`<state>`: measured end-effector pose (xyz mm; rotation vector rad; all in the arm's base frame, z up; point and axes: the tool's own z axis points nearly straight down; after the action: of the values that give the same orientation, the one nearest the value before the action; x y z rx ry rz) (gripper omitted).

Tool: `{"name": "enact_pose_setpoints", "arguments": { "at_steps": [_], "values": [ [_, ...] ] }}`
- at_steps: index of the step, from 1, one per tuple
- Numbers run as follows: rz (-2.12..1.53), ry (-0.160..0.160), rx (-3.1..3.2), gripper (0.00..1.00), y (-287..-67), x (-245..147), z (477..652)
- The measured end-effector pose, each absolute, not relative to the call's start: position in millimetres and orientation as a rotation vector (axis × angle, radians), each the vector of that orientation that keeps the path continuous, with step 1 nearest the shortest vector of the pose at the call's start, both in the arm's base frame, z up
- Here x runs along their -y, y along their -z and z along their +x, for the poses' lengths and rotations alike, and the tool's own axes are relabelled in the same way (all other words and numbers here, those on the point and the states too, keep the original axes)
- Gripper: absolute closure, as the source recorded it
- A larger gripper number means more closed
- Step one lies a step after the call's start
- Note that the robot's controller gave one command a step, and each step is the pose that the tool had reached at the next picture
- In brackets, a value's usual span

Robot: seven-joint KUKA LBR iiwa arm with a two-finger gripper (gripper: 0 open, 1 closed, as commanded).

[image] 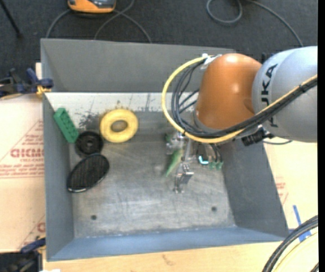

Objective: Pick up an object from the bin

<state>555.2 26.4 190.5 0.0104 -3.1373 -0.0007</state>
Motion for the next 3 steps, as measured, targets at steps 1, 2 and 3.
{"name": "enact_pose_setpoints", "arguments": {
  "at_steps": [1, 2, 3],
  "values": [
    [0.010, 0.001, 3.145, 0.00, -195.0, -26.4, 556.8],
    [0.133, -0.001, 3.147, 0.00, -142.3, -0.8, 576.2],
    [0.416, -0.002, 3.123, 0.00, -72.8, 38.8, 604.1]
  ]
}}
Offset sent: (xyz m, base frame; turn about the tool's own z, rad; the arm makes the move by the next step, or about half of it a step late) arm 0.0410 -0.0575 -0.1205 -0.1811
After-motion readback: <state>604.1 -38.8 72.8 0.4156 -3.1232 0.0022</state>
